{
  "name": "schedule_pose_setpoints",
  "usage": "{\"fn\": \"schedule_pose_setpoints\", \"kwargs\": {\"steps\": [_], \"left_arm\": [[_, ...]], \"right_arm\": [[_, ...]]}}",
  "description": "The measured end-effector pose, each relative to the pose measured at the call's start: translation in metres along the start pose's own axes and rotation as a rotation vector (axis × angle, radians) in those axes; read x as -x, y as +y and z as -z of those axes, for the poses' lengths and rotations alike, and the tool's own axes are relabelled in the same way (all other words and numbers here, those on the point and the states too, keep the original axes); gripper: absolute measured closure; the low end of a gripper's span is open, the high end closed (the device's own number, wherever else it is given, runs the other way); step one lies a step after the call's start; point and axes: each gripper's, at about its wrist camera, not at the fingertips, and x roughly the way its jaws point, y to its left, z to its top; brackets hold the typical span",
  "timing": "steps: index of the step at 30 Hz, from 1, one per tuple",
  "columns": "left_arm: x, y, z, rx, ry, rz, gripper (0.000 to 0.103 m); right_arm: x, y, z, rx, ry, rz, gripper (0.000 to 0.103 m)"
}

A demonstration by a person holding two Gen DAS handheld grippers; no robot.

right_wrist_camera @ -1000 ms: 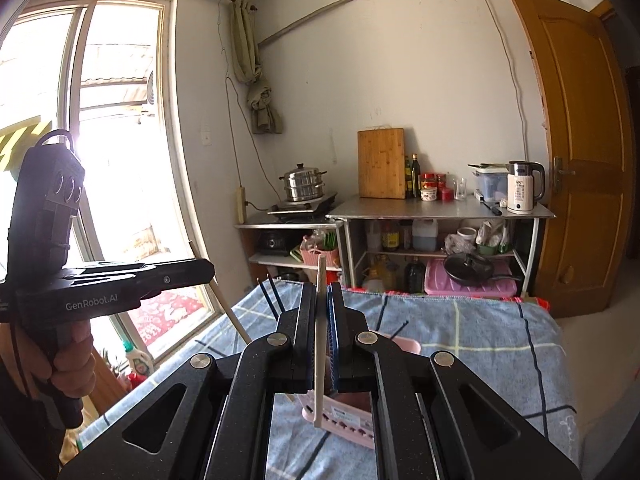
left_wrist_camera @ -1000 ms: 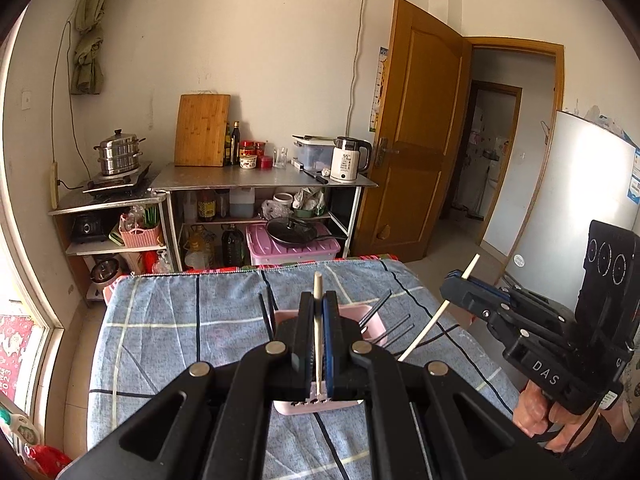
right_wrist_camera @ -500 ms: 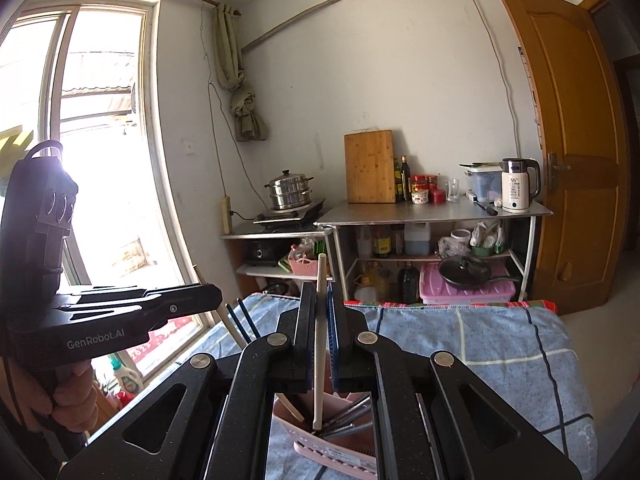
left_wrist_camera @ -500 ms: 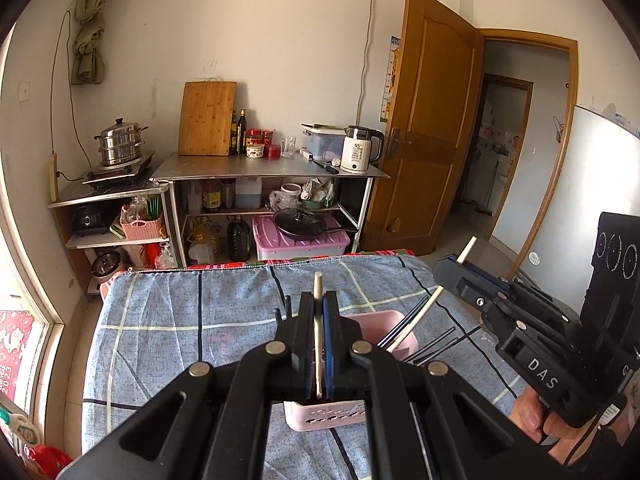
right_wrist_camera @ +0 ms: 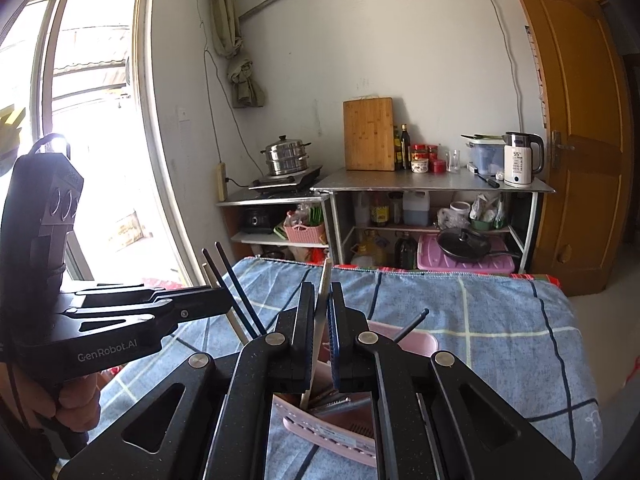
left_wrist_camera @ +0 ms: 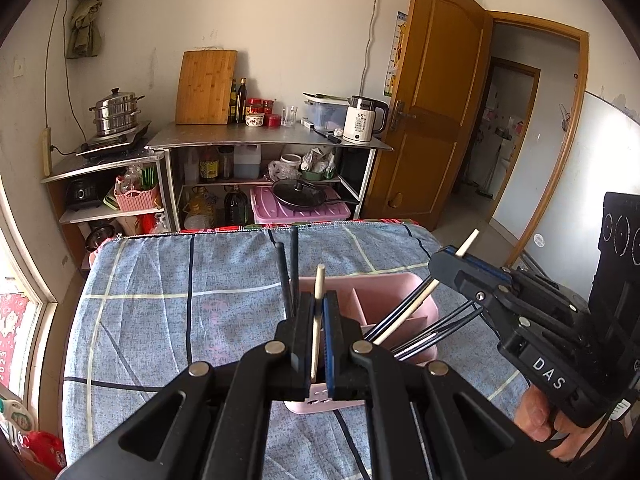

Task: Organize utensils
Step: 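Carry the left tool's wooden chopstick into the basket while the right tool inserts its own, then open the left tool to drop its wooden chopstick while the right tool releases too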

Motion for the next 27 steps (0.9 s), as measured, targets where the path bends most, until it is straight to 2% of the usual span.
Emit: {"fn": "schedule_pose_setpoints", "kwargs": {"steps": [6,12,16,18,20,27], "left_arm": [[-0.004,-0.001,0.008,0.004,0.012,0.004,0.098],[-0.016,-0.001,0.018,0.0,0.033,-0.02,0.097],[-0.012,0.0,0.02,0.012,0.03,0.005,0.096],[-0.006,0.0,0.019,0.017,0.017,0.016,0.091],[0.002,-0.001,0.019,0.025,-0.001,0.017,0.075],[0.037,-0.006,0.029,0.039,-0.06,0.035,0.072]], "right_arm": [[-0.002,-0.004,0.005,-0.002,0.036,0.007,0.096],[0.004,-0.004,0.005,0.003,0.026,0.001,0.096],[0.009,-0.003,0.002,0.012,0.025,-0.001,0.096],[0.014,-0.004,0.002,0.014,0.017,0.002,0.095],[0.02,-0.005,0.001,0.012,0.005,0.004,0.093],[0.052,-0.012,0.008,-0.004,-0.031,0.004,0.09]]}}
